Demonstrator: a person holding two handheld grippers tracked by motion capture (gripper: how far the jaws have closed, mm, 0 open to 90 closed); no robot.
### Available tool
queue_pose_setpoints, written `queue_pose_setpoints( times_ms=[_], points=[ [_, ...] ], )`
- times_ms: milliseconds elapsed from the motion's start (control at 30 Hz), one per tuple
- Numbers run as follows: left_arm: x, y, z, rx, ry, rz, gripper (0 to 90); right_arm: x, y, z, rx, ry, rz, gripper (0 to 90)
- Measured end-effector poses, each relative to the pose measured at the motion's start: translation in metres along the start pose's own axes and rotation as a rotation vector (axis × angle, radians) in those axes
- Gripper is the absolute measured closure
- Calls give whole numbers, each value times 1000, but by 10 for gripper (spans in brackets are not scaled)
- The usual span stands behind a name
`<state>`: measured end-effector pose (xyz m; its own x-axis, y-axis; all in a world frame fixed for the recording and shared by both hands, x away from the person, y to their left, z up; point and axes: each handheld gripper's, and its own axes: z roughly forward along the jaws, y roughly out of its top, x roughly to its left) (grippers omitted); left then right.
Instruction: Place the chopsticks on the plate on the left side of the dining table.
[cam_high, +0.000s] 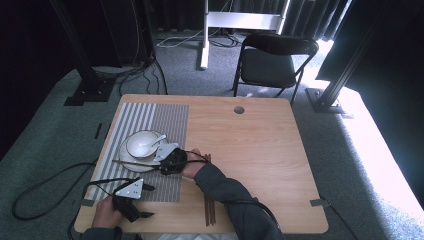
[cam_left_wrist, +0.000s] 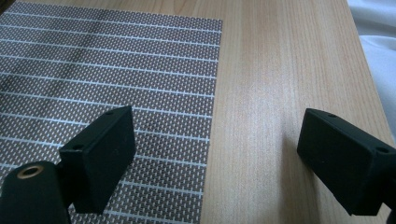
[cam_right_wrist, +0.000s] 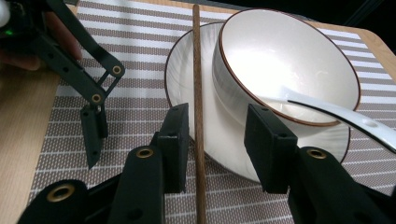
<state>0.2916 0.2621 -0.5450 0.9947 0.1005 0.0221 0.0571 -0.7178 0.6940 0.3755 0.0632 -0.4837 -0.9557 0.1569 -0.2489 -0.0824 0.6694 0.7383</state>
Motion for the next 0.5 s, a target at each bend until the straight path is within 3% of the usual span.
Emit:
queue_pose_setpoints(
  times_ms=[500],
  points=[
    [0,0,0,0,1,-1,117,-1,-9,-20,0,-43,35,586]
  ],
)
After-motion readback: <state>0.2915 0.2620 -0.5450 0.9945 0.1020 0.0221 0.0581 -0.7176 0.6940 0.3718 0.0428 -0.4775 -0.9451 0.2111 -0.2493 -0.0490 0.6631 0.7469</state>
